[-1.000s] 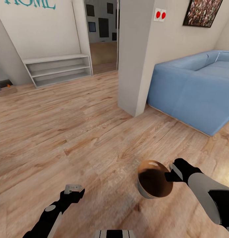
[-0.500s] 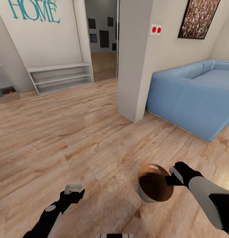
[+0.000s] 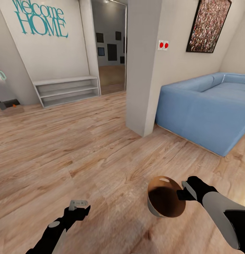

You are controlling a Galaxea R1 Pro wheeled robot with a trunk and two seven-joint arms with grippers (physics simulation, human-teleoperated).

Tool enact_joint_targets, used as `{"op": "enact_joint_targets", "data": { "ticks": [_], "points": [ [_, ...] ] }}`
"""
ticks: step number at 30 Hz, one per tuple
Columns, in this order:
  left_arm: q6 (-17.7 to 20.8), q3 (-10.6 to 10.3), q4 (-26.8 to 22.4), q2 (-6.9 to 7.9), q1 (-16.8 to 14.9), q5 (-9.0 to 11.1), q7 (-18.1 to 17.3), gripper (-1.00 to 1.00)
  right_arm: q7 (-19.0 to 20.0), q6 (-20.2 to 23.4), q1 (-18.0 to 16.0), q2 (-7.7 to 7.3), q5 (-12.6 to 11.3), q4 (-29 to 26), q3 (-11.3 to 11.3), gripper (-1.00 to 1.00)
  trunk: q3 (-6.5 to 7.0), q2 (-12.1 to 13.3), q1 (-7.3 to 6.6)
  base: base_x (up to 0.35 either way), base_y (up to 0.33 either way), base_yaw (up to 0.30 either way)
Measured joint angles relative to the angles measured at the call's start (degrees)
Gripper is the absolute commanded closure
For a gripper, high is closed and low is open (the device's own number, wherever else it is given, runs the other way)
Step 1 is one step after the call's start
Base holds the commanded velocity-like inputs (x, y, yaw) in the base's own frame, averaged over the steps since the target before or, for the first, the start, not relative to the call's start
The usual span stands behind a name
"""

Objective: Put the three can of soda from the living room inside the tash can in the kitchen.

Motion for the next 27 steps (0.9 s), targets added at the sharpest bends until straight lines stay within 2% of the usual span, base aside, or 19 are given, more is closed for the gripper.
{"op": "enact_joint_targets", "data": {
  "ticks": [12, 18, 27],
  "points": [
    [0.1, -0.1, 2.0, 0.02, -0.1, -0.1, 0.2, -1.0, 0.0, -0.2, 0.5, 0.0, -0.1, -0.1, 0.1, 1.0, 2.66, 0.2, -0.31, 0.0, 0.0, 0.0],
    [0.1, -0.1, 2.2, -0.03, -0.1, -0.2, 0.2, -1.0, 0.0, -3.1, 1.3, -0.03, -0.1, 0.2, -0.1, 1.0, 3.99, 0.2, -0.46, 0.0, 0.0, 0.0],
    [0.1, -0.1, 2.3, -0.04, -0.1, -0.3, 0.2, -1.0, 0.0, -3.9, 2.0, -0.07, 0.0, 0.2, 0.1, 1.0, 5.98, 0.4, -0.7, 0.0, 0.0, 0.0]
  ]
}}
